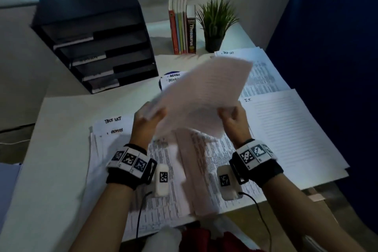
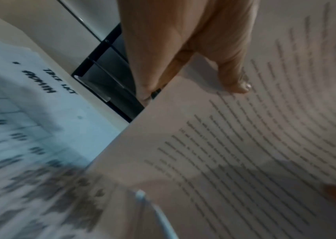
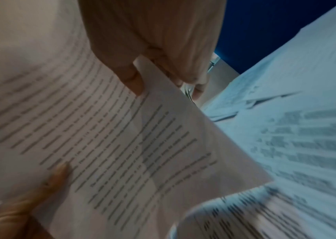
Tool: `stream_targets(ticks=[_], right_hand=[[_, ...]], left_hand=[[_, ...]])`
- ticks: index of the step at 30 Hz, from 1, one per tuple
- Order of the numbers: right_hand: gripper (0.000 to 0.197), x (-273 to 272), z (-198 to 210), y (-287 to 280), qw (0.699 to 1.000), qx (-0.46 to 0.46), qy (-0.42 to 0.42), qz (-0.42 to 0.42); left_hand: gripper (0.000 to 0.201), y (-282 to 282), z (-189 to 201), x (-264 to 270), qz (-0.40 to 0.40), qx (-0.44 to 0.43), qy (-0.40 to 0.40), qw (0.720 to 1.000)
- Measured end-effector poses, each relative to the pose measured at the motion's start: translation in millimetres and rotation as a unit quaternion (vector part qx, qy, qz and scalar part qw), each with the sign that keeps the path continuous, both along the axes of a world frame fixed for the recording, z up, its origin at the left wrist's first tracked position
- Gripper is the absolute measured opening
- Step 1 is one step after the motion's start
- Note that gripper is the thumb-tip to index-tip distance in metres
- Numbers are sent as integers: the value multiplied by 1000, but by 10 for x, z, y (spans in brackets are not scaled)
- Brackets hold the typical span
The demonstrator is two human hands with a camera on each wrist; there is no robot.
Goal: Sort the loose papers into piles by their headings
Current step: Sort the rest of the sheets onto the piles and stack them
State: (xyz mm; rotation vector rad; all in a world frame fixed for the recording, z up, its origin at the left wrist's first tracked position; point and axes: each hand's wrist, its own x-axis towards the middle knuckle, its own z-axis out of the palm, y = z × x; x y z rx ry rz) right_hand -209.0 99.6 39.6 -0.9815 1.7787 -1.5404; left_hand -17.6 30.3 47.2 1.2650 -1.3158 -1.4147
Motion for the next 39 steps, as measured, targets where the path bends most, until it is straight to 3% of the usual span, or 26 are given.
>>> stream_targets(ticks=[3, 5, 8, 10, 13, 16, 21, 28, 31, 35, 39], right_hand=[[14, -323, 181, -24, 998, -35, 37, -29], [15, -615, 274, -21, 995, -34, 68, -63], [14, -1072, 418, 86, 983, 10, 144, -116], [14, -1361, 463, 213, 965, 63, 202, -155], [20, -1660, 432, 404, 934, 153, 244, -212], [31, -1847, 299, 573, 905, 259, 243, -233], [62, -1893, -134, 775, 867, 369, 291, -167], [63, -1588, -644, 884, 836, 472, 267, 85], [64, -1554, -699, 918, 820, 500, 256, 110], [57, -1494, -647, 856, 814, 502, 277, 91], [57, -1182, -511, 581, 831, 458, 293, 117]], left_hand=[[14, -59, 127, -277, 4, -35, 61, 998], [5, -122, 132, -494, 3, -52, 57, 997], [27, -156, -13, -888, -22, -19, -28, 999], [40, -85, -117, -1183, -97, 1, -102, 990], [39, 114, -265, -1604, -189, 34, -160, 968], [39, 289, -468, -1964, -213, 69, -177, 958], [38, 490, -720, -2254, -232, 126, -237, 935], [24, 560, -847, -2318, -204, 153, -267, 929], [28, 559, -843, -2275, -165, 156, -244, 943], [16, 480, -753, -2011, -149, 137, -233, 951], [26, 288, -678, -1538, -133, 102, -242, 956]])
